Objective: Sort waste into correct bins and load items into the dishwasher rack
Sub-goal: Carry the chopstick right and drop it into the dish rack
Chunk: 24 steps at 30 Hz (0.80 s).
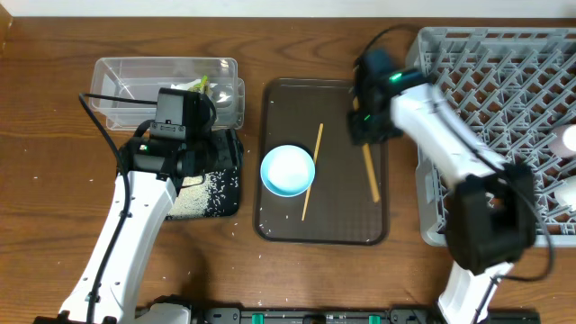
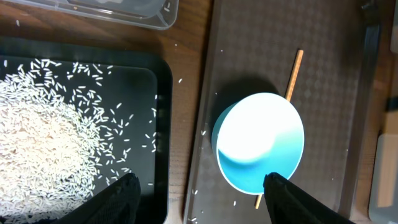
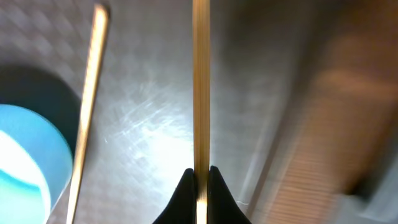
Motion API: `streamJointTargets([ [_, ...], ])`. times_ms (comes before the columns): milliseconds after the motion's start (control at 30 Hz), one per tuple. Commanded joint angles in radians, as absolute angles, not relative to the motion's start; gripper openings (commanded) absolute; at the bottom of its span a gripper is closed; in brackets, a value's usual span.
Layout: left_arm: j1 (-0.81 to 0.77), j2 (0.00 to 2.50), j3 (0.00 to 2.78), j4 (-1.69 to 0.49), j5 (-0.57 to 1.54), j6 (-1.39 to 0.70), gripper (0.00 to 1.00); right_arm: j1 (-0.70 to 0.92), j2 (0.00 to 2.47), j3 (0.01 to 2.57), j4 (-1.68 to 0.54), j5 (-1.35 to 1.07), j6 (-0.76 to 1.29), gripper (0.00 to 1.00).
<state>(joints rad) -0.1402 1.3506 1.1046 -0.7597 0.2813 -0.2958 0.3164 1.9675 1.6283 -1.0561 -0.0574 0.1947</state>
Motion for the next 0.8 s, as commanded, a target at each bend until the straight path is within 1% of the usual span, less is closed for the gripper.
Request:
streamJointTargets([
  [0, -0.138, 1.352, 1.110, -0.762, 0.268, -0.308, 0.67, 0.228, 1.887, 1.713, -1.089, -0.067, 0.039, 0.01],
  [167, -0.138, 1.352, 1.110, -0.762, 0.268, -0.308, 0.67, 0.079, 1.884, 1.715, -1.112, -0.030, 0.001, 0.01],
  [367, -0.138, 1.352, 1.110, -0.762, 0.268, -0.308, 0.67, -0.034, 1.887, 1.691, -1.111, -0.031, -0.032, 0.01],
  [467, -0.138, 1.352, 1.110, -0.762, 0.268, -0.308, 0.67, -0.061, 1.894, 1.677, -1.113, -0.034, -0.050, 0.01],
  [667, -0.138, 1.352, 1.110, -0.762, 0.268, -0.308, 0.67, -0.056, 1.900, 1.594, -1.069, -0.035, -0.051, 0.02],
  [700, -0.138, 1.352, 1.110, -0.762, 0.268, -0.308, 0.67, -0.054, 1.900, 1.580, -1.054, -0.034, -0.051, 0.09],
  [733, -0.138, 1.352, 1.110, -0.762, 0.268, -0.308, 0.67, -0.054, 1.900, 1.571, -1.042, -0.033, -0.051, 0.24],
  [767, -0.138, 1.352, 1.110, -0.762, 0.268, -0.308, 0.67, -0.052, 1.900, 1.563, -1.031, -0.030, -0.050, 0.35],
])
